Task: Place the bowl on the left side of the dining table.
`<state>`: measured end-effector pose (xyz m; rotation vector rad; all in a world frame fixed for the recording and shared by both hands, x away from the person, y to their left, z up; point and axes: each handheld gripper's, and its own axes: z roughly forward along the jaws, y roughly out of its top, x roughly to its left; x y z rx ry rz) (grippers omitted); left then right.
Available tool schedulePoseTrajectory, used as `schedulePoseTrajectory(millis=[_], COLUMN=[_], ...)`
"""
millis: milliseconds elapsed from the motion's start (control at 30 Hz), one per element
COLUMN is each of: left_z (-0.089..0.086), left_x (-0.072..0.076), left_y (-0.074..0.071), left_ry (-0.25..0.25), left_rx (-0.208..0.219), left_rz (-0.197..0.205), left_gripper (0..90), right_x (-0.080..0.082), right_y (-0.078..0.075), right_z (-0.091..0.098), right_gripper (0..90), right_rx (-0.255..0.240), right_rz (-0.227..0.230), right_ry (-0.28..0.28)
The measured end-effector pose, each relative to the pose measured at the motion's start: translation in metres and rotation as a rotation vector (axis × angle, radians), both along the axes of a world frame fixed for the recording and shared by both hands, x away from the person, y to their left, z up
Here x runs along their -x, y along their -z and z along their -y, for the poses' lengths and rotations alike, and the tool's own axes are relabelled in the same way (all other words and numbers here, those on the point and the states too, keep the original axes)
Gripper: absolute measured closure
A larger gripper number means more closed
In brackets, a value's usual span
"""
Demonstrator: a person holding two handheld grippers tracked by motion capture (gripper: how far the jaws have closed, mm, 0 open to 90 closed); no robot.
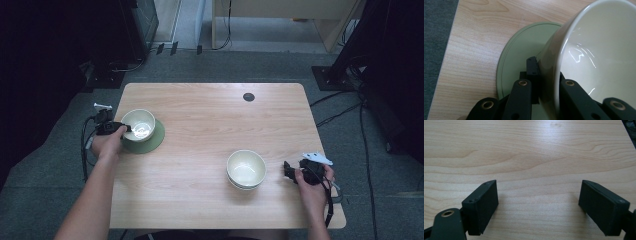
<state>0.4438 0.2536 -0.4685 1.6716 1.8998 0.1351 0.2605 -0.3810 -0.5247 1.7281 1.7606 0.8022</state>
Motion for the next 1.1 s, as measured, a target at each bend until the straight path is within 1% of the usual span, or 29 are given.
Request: schedulePoseTrajectory(millis=[133,167,267,400,433,500,533,567,600,667,700,733,767,800,833,867,900,933,967,1000,1033,1067,1100], left_z=[0.0,-0.001,-0.001,-0.001,-0.001,-0.002,-0.002,-0.002,-0.002,-0.002,-0.002,-0.002,-0.001,-0.001,0.001,0.001,0.003,0.003,0.003,0.002,0.001,0.001,-0.001], left_x=[-0.002,-0.002,-0.002,-0.002,-0.002,-0.002,-0.002,-0.001,-0.001,-0.001,-0.001,0.0,0.0,0.001,0.003,0.003,0.005,0.005,0.009,0.011,0.012,0.012,0.015], left_y=[0.002,0.003,0.003,0.004,0.004,0.005,0.005,0.004,0.003,0.001,0.001,0.0,-0.001,-0.001,-0.002,-0.002,-0.004,-0.004,-0.006,-0.008,-0.008,-0.008,-0.01], left_ry=[-0.001,-0.005,-0.003,-0.013,-0.029,-0.03,-0.03,-0.028,-0.031,-0.057,-0.057,-0.063,-0.066,-0.061,-0.045,-0.045,-0.044,-0.044,-0.055,-0.061,-0.063,-0.063,-0.06], left_rx=[-0.009,-0.004,-0.001,0.001,-0.001,0.015,0.015,0.022,0.039,0.044,0.044,0.048,0.029,0.021,-0.009,-0.009,-0.041,-0.041,-0.048,-0.029,-0.022,-0.022,-0.009], left_rz=[-0.019,-0.023,-0.021,-0.013,-0.006,0.001,0.001,0.01,0.036,0.059,0.059,0.072,0.072,0.076,0.1,0.1,0.138,0.138,0.178,0.204,0.217,0.217,0.245], left_gripper=[84.6,84.6,84.6,84.0,82.5,80.4,78.5,78.5,70.4,54.9,46.6,46.6,36.0,19.6,13.4,9.9,10.0,10.0,10.0,10.0,10.0,10.0,10.0], right_x=[0.0,0.0,0.0,0.0,0.0,0.0,0.0,0.0,0.0,0.0,0.0,0.0,0.0,0.0,0.0,0.0,0.0,0.0,0.0,0.0,0.0,0.0,0.0], right_y=[0.0,0.0,0.0,0.0,0.0,0.0,0.0,0.0,0.0,0.0,0.0,0.0,0.0,0.0,0.0,0.0,0.0,0.0,0.0,0.0,0.0,0.0,0.0], right_z=[0.0,0.0,0.0,0.0,0.0,0.0,0.0,0.0,0.0,0.0,0.0,0.0,0.0,0.0,0.0,0.0,0.0,0.0,0.0,0.0,0.0,0.0,0.0], right_gripper=[15.8,15.8,15.7,15.8,15.8,15.8,15.8,15.8,15.8,15.7,15.7,15.8,15.8,15.8,15.8,15.8,15.8,15.8,15.8,15.8,15.8,15.8,15.8], right_rx=[0.0,0.0,0.0,0.0,-0.001,0.001,0.001,0.0,0.0,0.0,0.0,-0.001,-0.001,-0.001,-0.001,-0.001,-0.001,-0.001,-0.001,-0.001,-0.001,-0.001,-0.001], right_rz=[0.0,0.0,0.0,0.0,-0.001,0.0,0.0,-0.001,0.0,0.0,0.0,-0.001,-0.001,-0.001,-0.001,-0.001,-0.001,-0.001,-0.001,-0.001,-0.001,-0.001,-0.001], right_ry=[0.0,0.0,0.0,0.0,0.001,0.0,0.0,0.0,0.0,0.0,0.0,0.001,0.001,0.001,0.001,0.001,0.001,0.001,0.001,0.001,0.001,0.001,0.001])
